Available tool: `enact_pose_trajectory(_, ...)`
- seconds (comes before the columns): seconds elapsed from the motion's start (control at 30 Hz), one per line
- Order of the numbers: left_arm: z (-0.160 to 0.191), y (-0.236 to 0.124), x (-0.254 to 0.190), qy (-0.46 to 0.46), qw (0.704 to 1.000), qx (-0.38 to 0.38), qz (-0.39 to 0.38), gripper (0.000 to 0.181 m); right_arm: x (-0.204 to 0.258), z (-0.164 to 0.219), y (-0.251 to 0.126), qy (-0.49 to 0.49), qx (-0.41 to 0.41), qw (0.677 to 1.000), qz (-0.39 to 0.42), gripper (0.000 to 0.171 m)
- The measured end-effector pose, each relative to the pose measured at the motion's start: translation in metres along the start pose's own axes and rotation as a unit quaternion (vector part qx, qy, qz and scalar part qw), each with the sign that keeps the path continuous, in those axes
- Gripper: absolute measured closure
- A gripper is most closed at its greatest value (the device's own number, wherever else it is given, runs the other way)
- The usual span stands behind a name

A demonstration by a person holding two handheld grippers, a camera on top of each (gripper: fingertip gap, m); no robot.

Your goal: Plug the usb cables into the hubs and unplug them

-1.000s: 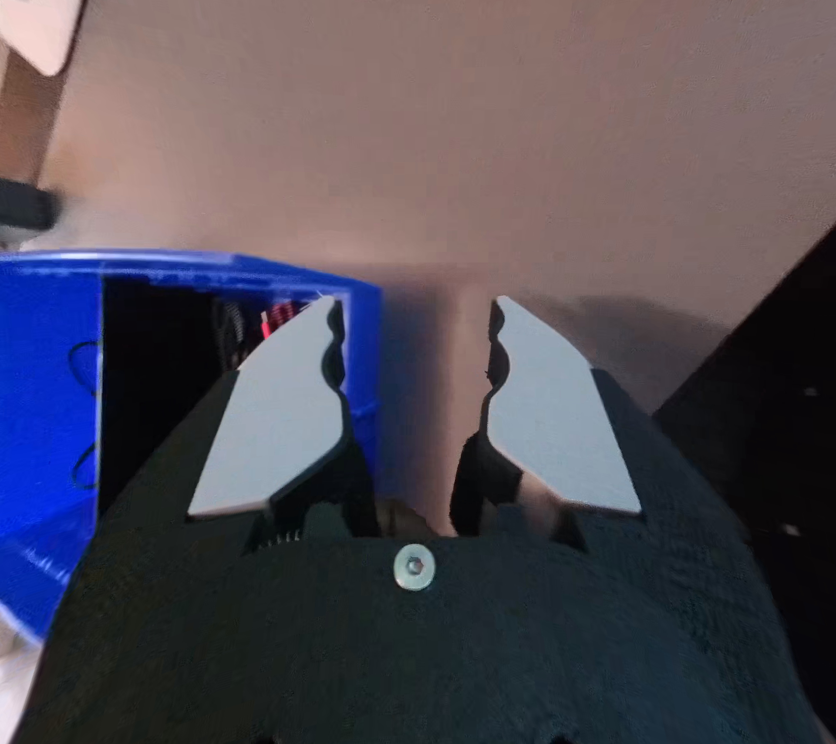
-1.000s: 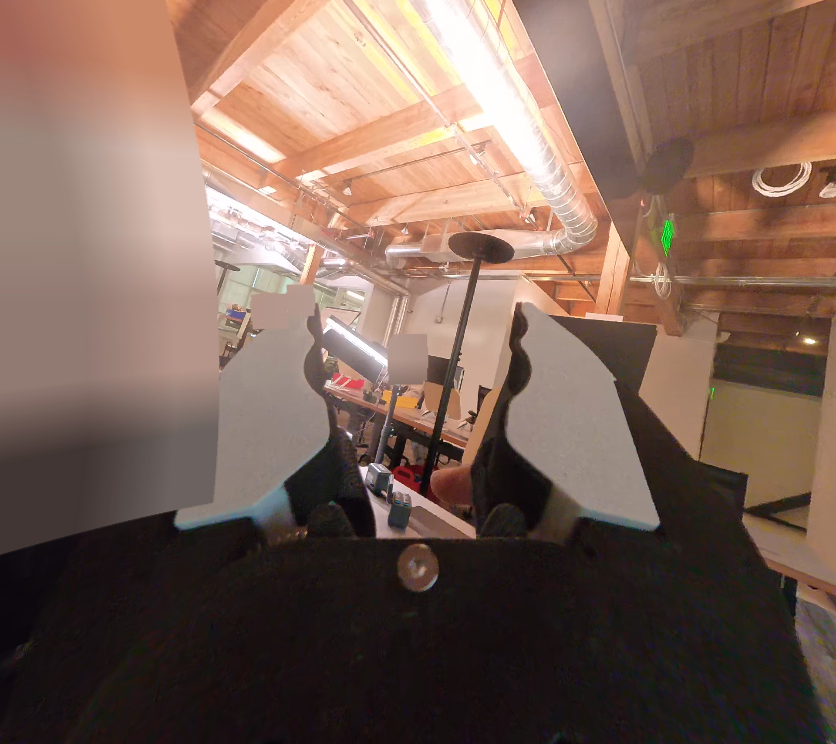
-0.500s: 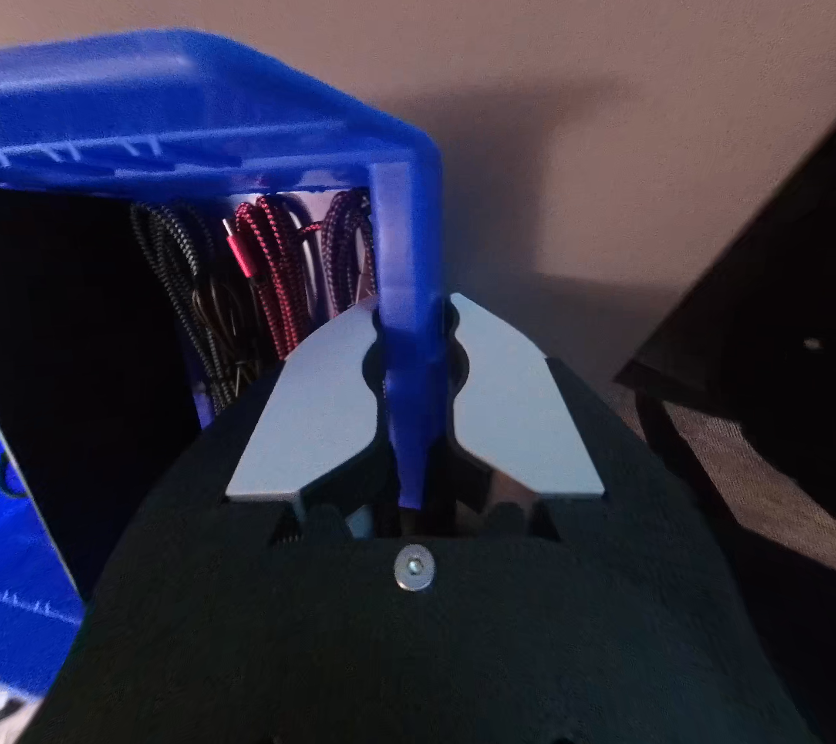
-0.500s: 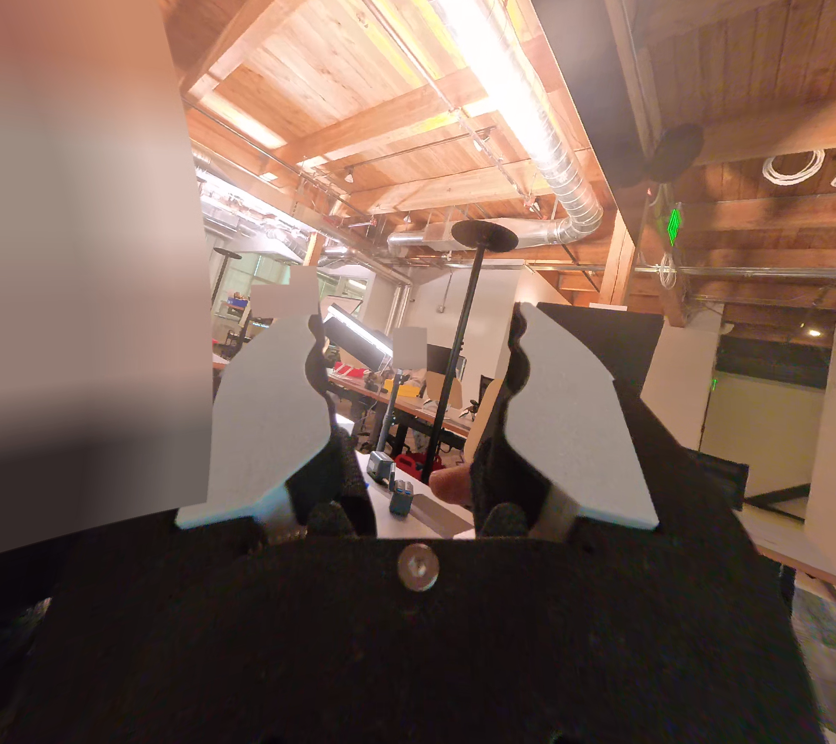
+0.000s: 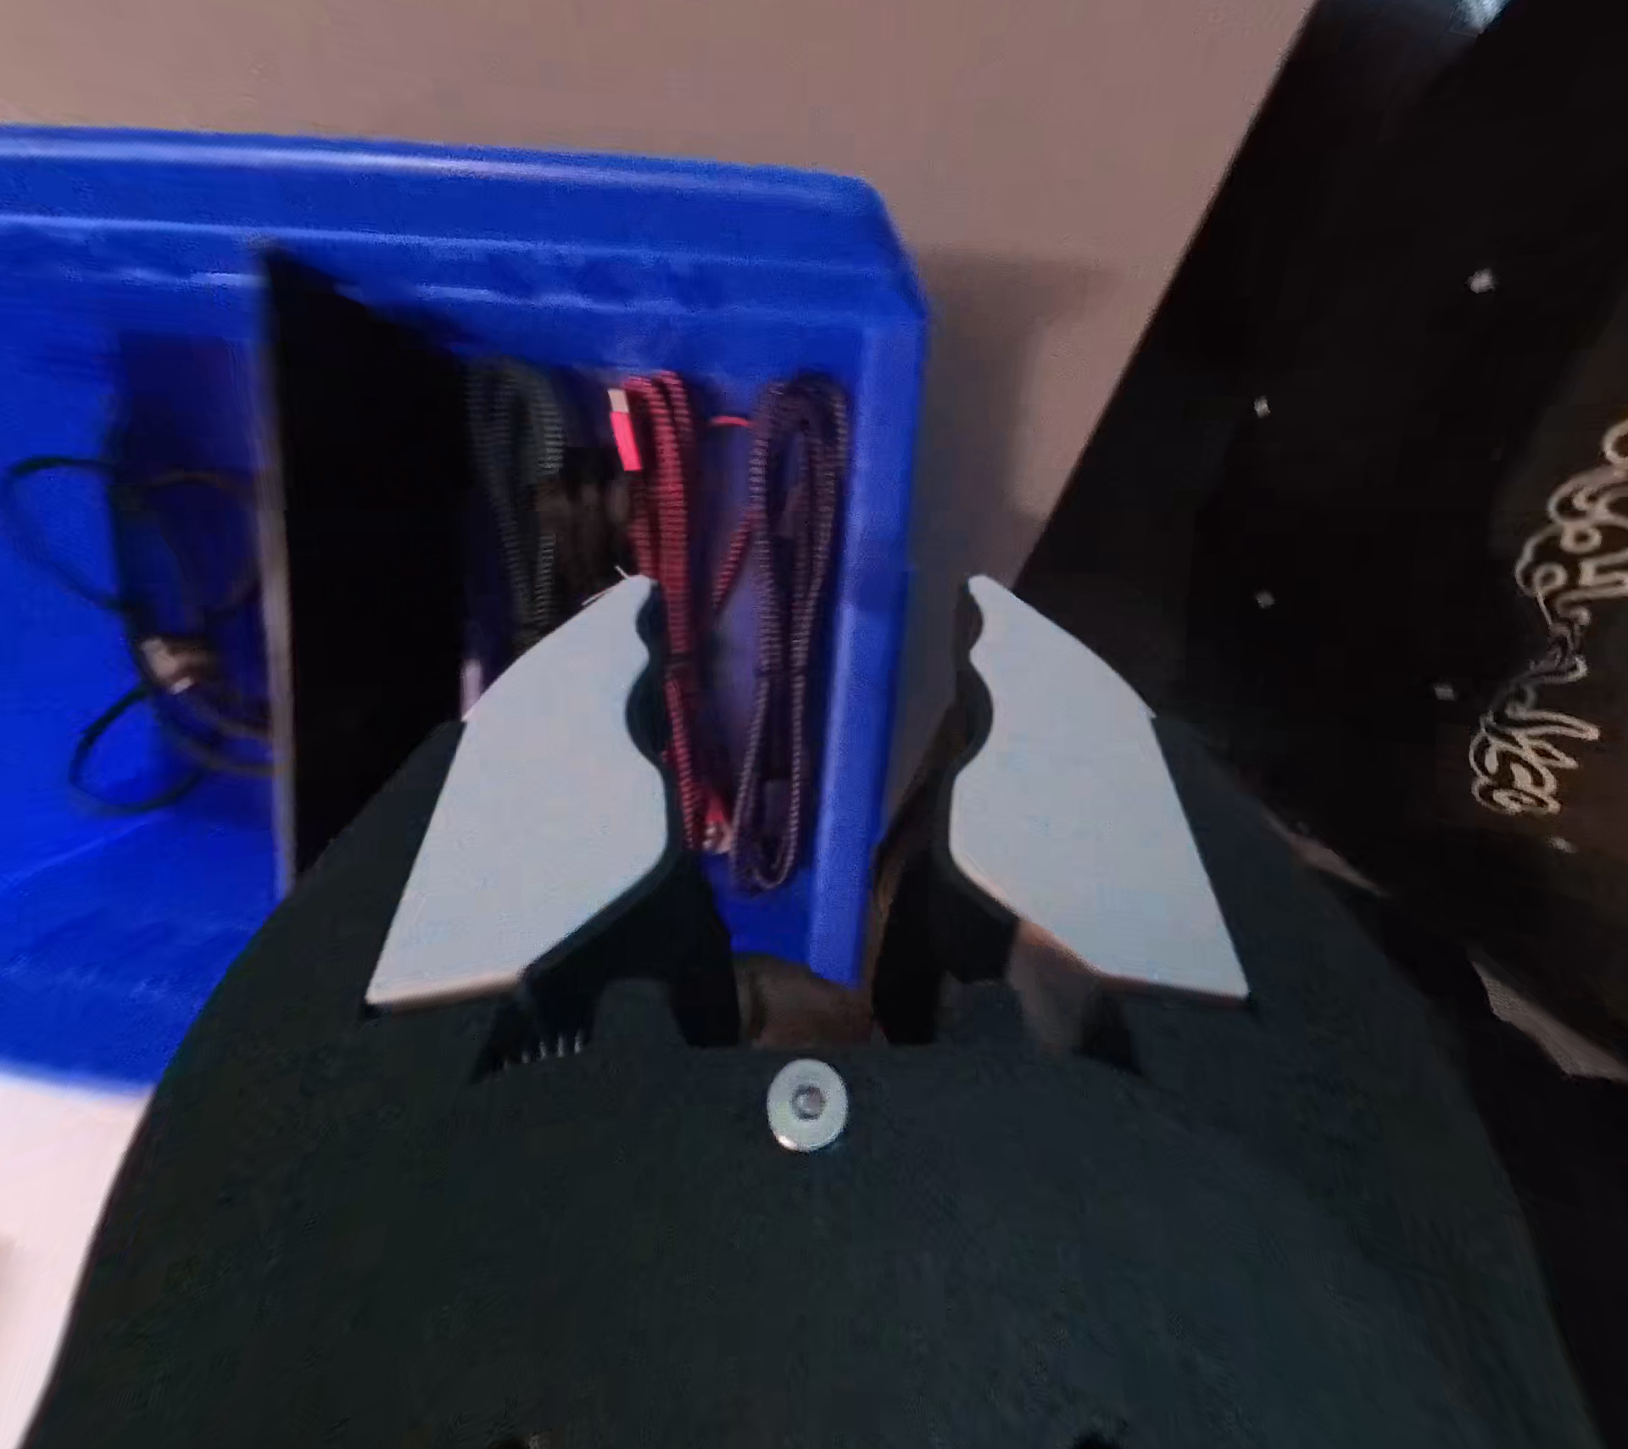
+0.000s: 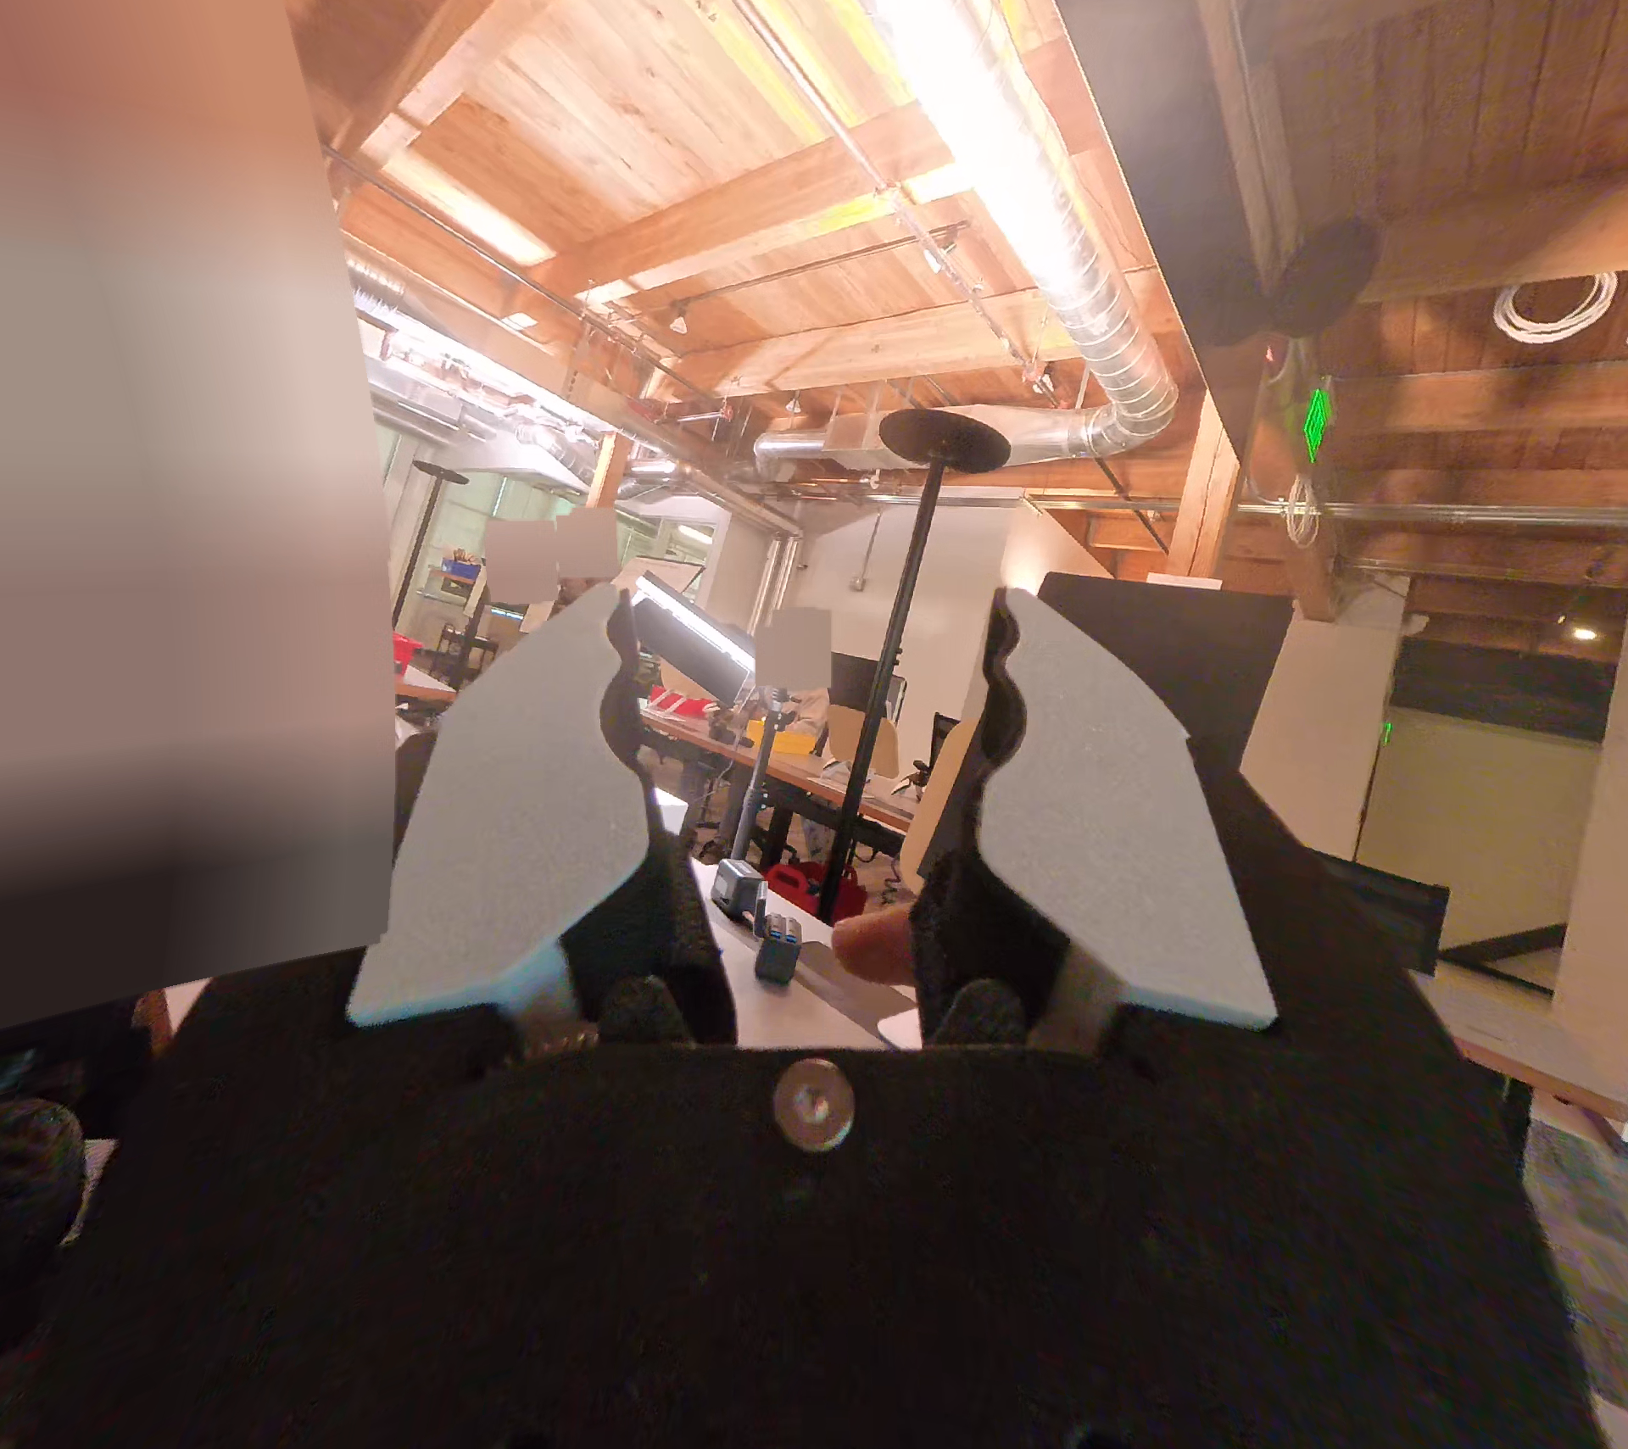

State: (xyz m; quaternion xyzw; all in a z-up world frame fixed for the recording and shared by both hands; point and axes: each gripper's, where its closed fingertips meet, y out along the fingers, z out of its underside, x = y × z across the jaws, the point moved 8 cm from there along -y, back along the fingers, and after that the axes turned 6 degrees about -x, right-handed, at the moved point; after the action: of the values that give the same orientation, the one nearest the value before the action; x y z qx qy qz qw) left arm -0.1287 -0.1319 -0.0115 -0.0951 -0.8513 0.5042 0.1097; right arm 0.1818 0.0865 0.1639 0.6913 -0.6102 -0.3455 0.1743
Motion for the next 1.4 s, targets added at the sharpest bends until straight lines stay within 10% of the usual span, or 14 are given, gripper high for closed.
enact_pose_trajectory(0.23,0.007,-0.066,0.098,-0.098,0.976,-0.010,-0.197,0.130,0.001,0.028,0.009,0.032,0.081,0.996,-0.035,0.098)
enact_pose_trajectory(0.57,0.021,0.010,0.205,-0.208,0.952,0.152,-0.167,0.140,0.004,0.070,0.015,0.069,0.179,0.979,-0.073,0.098)
enact_pose_trajectory(1.0,0.045,0.062,0.213,-0.239,0.947,0.188,-0.099,0.161,0.002,0.078,0.014,0.072,0.192,0.976,-0.074,0.100)
enact_pose_trajectory(1.4,0.011,-0.011,0.192,-0.201,0.961,0.063,-0.177,0.176,0.007,0.085,0.016,0.073,0.211,0.971,-0.083,0.100)
